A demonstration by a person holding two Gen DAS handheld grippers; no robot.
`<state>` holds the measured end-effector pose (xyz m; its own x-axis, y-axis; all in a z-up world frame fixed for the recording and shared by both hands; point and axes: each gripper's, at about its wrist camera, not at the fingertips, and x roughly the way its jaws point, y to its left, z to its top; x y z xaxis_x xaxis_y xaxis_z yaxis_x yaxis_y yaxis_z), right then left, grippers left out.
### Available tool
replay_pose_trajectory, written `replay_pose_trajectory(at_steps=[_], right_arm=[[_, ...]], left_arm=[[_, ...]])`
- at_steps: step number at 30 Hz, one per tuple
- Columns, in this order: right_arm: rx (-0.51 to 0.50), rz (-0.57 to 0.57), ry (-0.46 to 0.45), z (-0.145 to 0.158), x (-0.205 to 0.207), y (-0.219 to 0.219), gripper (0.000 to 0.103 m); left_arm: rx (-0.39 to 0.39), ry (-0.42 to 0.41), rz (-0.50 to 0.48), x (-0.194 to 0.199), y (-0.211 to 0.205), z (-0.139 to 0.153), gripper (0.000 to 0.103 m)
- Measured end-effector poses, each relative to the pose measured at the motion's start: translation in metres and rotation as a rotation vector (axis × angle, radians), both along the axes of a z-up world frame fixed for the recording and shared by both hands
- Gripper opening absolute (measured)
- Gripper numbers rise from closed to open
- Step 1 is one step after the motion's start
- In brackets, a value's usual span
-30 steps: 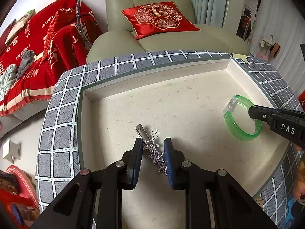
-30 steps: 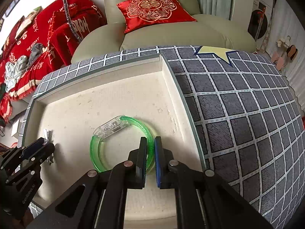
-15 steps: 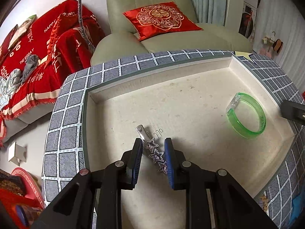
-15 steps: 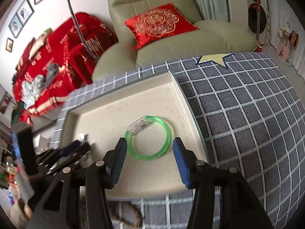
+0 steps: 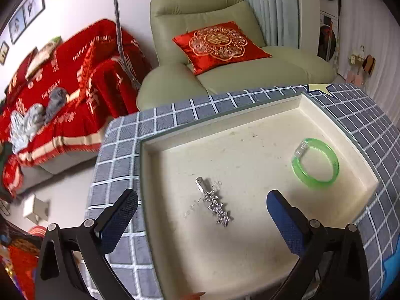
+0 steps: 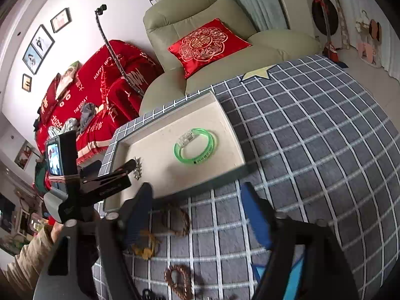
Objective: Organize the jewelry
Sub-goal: 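Grasp the black hair claw with the left tool while the right tool grasps the beaded bracelet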
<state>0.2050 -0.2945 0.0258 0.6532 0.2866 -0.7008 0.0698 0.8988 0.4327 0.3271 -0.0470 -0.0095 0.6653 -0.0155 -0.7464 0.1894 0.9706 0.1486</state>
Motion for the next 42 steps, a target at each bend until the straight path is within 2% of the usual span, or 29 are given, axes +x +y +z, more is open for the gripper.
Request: replay_pose_trajectory(at_steps=[2, 3, 4, 9, 13, 16, 20, 26, 30, 38, 42], right_arm=[[0.009, -0.003, -0.017, 0.002, -0.013, -0.004, 0.087], [0.012, -0.001, -0.027, 0.003, -0.02, -0.005, 0.097], [0.016, 0.002, -0.045, 0.005, -0.028, -0.006, 0.103], [0.003, 0.0, -0.09, 0.013, -0.071, -0.001, 0.103], [-0.025, 0.042, -0.017, 0.009, -0.1, 0.011, 0.103], [-0.068, 0.029, 0.008, 0.001, -0.123, 0.02, 0.103], [-0.098, 0.007, 0.081, -0.025, -0.15, 0.025, 0.103], [-0.158, -0.042, 0.167, -0.052, -0.171, 0.025, 0.103], [-0.206, -0.038, 0.201, -0.062, -0.175, 0.032, 0.103], [-0.285, -0.026, 0.212, -0.071, -0.178, 0.046, 0.102], [-0.323, -0.01, 0.214, -0.074, -0.176, 0.053, 0.091]], left_arm=[[0.004, -0.026, -0.008, -0.017, 0.002, 0.008, 0.103], [0.001, -0.037, -0.009, -0.026, 0.004, 0.011, 0.103], [-0.005, -0.045, -0.013, -0.037, 0.005, 0.015, 0.103], [-0.071, -0.019, -0.028, -0.092, 0.016, 0.023, 0.103], [-0.129, 0.015, -0.027, -0.13, 0.027, 0.017, 0.103], [-0.151, 0.055, -0.018, -0.154, 0.037, 0.006, 0.103], [-0.178, 0.094, -0.013, -0.183, 0.046, -0.008, 0.103], [-0.191, 0.088, -0.067, -0.22, 0.033, -0.013, 0.103], [-0.162, 0.089, -0.123, -0.228, 0.017, -0.018, 0.103], [-0.177, 0.104, -0.143, -0.222, 0.005, -0.024, 0.103], [-0.164, 0.115, -0.145, -0.219, -0.002, -0.032, 0.103]])
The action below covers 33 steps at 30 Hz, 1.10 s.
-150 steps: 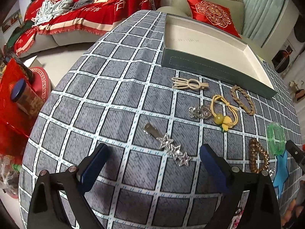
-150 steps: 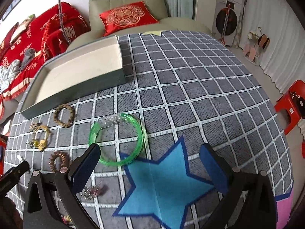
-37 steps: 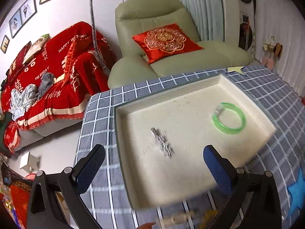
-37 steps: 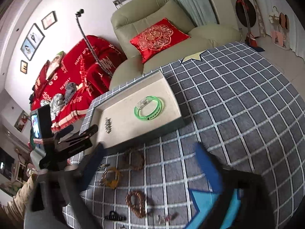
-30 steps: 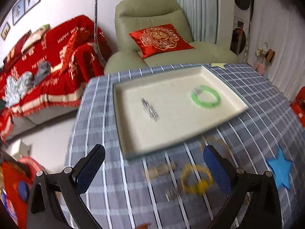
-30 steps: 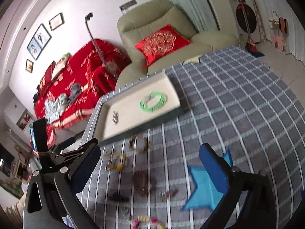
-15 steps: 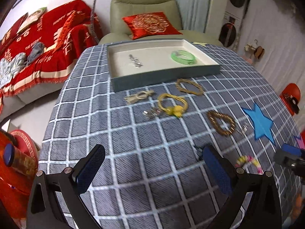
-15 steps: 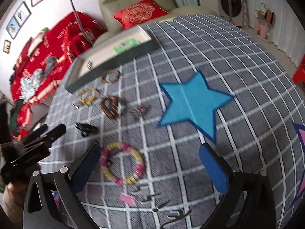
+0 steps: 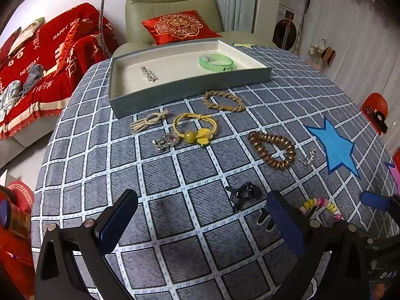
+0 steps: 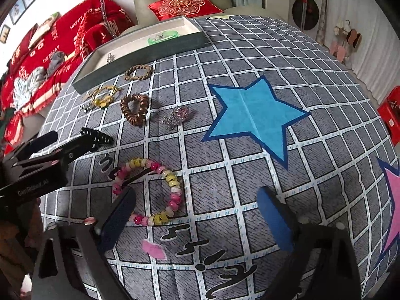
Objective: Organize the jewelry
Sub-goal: 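Grasp the black hair claw with the left tool while the right tool grasps the beaded bracelet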
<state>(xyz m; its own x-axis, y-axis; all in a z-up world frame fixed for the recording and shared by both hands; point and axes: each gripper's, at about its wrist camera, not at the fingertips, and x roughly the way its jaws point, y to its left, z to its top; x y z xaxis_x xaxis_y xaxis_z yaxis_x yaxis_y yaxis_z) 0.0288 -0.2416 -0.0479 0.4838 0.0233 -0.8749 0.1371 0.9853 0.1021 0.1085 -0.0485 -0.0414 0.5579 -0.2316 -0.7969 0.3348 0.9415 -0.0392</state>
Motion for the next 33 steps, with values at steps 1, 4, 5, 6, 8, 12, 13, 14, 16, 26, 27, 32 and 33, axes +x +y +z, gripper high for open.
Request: replay_pose_trajectory(at_steps=[1, 4, 5, 6, 8, 12, 13, 14, 16, 26, 27, 32, 33], right_arm=[[-0.008, 0.005, 0.001, -0.001, 0.001, 0.002, 0.087], [-0.042, 0.022, -0.001, -0.002, 0.002, 0.009, 0.078], [-0.049, 0.03, -0.002, -0.002, 0.003, 0.011, 0.078], [-0.059, 0.038, -0.002, -0.002, 0.003, 0.014, 0.077], [-0.082, 0.05, -0.001, -0.003, 0.004, 0.018, 0.077], [-0.12, 0.072, -0.008, -0.005, 0.002, 0.025, 0.074], [-0.119, 0.073, -0.007, -0.004, 0.001, 0.025, 0.073], [-0.119, 0.075, -0.007, -0.004, 0.001, 0.026, 0.072], [-0.117, 0.086, -0.006, -0.003, 0.001, 0.027, 0.067], [-0.112, 0.117, -0.009, 0.0, 0.001, 0.038, 0.01], [-0.11, 0.117, -0.012, 0.0, 0.0, 0.038, 0.01], [-0.061, 0.089, -0.031, 0.003, -0.004, 0.028, 0.01], [-0.056, 0.081, -0.037, 0.005, -0.005, 0.026, 0.01]], left_arm=[[0.003, 0.002, 0.0, 0.001, -0.001, -0.002, 0.103], [0.008, 0.002, -0.007, 0.001, -0.004, -0.004, 0.103], [0.011, -0.001, -0.01, 0.001, -0.006, -0.004, 0.103], [0.013, -0.001, -0.011, 0.001, -0.006, -0.004, 0.103], [0.016, 0.001, -0.013, 0.002, -0.008, -0.006, 0.103], [0.031, 0.017, -0.008, 0.006, -0.011, -0.011, 0.099], [0.029, 0.017, -0.008, 0.006, -0.011, -0.011, 0.097], [0.028, 0.019, -0.008, 0.006, -0.011, -0.011, 0.09], [0.026, 0.025, -0.015, 0.006, -0.012, -0.011, 0.087], [0.005, 0.01, -0.062, 0.004, -0.014, -0.008, 0.033], [-0.002, 0.013, -0.062, 0.003, -0.013, -0.008, 0.033], [-0.038, 0.008, -0.046, 0.002, -0.002, -0.002, 0.033], [-0.045, 0.005, -0.043, 0.001, 0.0, 0.0, 0.033]])
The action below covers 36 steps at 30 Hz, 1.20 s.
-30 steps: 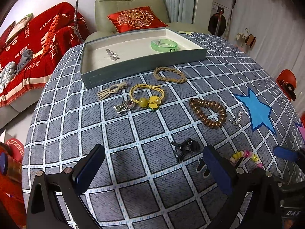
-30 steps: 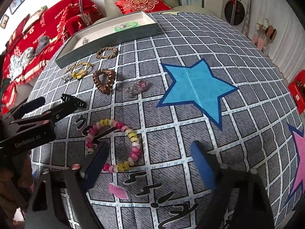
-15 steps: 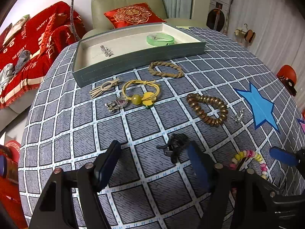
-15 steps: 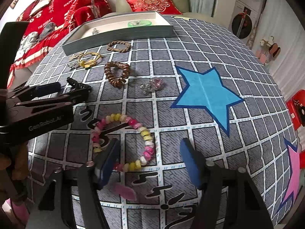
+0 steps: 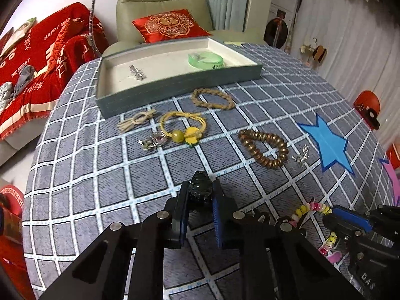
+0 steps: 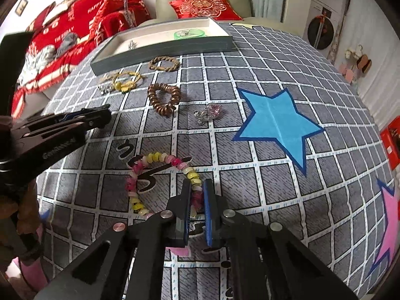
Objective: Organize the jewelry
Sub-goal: 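Grasp the black hair claw with the left tool while the right tool grasps the beaded bracelet, then lower the hair claw and beaded bracelet into the tray and release both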
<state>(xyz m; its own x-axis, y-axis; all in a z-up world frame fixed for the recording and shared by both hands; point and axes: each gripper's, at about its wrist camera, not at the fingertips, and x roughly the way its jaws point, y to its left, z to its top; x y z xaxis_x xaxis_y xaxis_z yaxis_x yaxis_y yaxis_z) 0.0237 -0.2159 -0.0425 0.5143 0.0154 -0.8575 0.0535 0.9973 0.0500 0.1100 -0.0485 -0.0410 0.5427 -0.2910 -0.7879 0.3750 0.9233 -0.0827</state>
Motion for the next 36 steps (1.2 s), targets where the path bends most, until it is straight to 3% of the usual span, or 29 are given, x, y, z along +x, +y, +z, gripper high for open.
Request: replay_pose_trajectory(at_steps=[19, 25, 36], right_arm=[[0.109, -0.002, -0.137, 0.075, 0.031, -0.033, 0.01], [0.089, 0.044, -0.18, 0.104, 0.068, -0.035, 0.01], [0.09, 0.115, -0.191, 0.138, 0.164, -0.028, 0.01]], left_arm=[[-0.127, -0.049, 0.051, 0.02, 0.044, 0.053, 0.033], [-0.159, -0.078, 0.066, 0.042, 0.052, 0.078, 0.033], [-0.134, -0.124, 0.092, 0.102, 0.048, 0.112, 0.033]])
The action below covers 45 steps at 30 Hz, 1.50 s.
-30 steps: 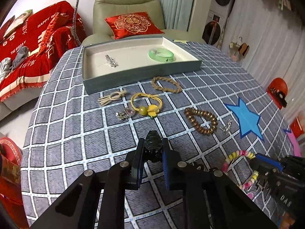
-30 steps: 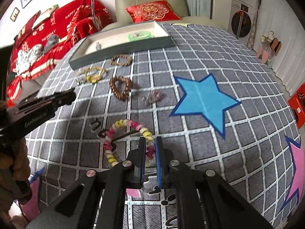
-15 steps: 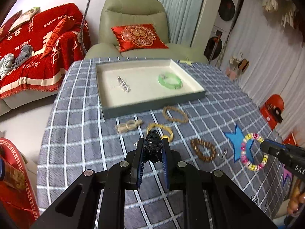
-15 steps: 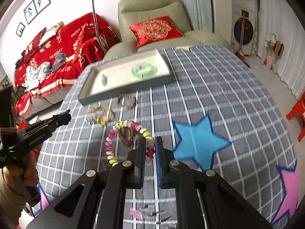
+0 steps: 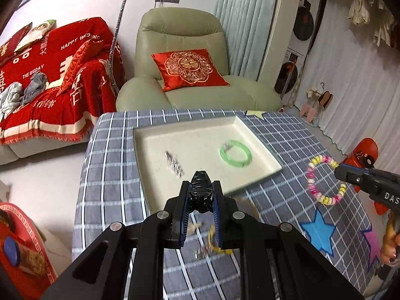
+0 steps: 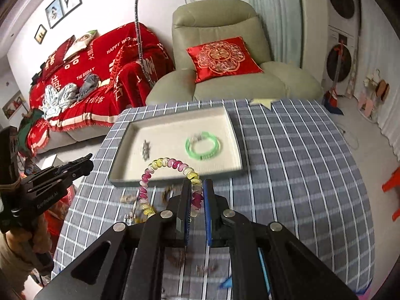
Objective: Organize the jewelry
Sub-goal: 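Lower the hair claw and beaded bracelet into the tray and release both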
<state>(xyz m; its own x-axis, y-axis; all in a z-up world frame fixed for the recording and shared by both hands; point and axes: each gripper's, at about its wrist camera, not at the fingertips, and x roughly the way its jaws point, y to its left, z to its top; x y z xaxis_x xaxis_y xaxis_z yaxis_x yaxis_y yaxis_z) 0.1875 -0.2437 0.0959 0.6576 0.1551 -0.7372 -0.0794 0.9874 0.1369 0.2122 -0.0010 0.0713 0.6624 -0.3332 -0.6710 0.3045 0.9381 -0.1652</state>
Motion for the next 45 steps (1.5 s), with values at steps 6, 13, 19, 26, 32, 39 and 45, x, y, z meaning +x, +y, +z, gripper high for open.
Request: replay_pose_trajectory(at_steps=[6, 13, 19, 26, 32, 39, 45], right_arm=[[-0.022, 0.01, 0.013, 0.002, 0.059, 0.007, 0.01], [-0.016, -0.014, 0.067, -0.033, 0.119, 0.008, 0.01], [0.018, -0.042, 0.117, -0.073, 0.15, 0.003, 0.01], [0.025, -0.066, 0.15, -0.105, 0.169, 0.003, 0.01], [0.012, -0.074, 0.173, -0.122, 0.175, 0.002, 0.01], [0.009, -0.077, 0.191, -0.13, 0.173, 0.001, 0.011], [-0.007, -0.064, 0.198, -0.131, 0.174, 0.004, 0.015]], left_arm=[[0.033, -0.003, 0.019, 0.048, -0.013, 0.005, 0.033], [0.083, 0.054, 0.022, 0.104, -0.033, -0.024, 0.033], [0.117, 0.125, 0.027, 0.133, -0.047, -0.063, 0.033], [0.16, 0.155, 0.03, 0.148, -0.055, -0.092, 0.033], [0.199, 0.166, 0.033, 0.152, -0.061, -0.104, 0.033], [0.249, 0.17, 0.031, 0.154, -0.066, -0.113, 0.033], [0.246, 0.164, 0.052, 0.155, -0.065, -0.114, 0.033]])
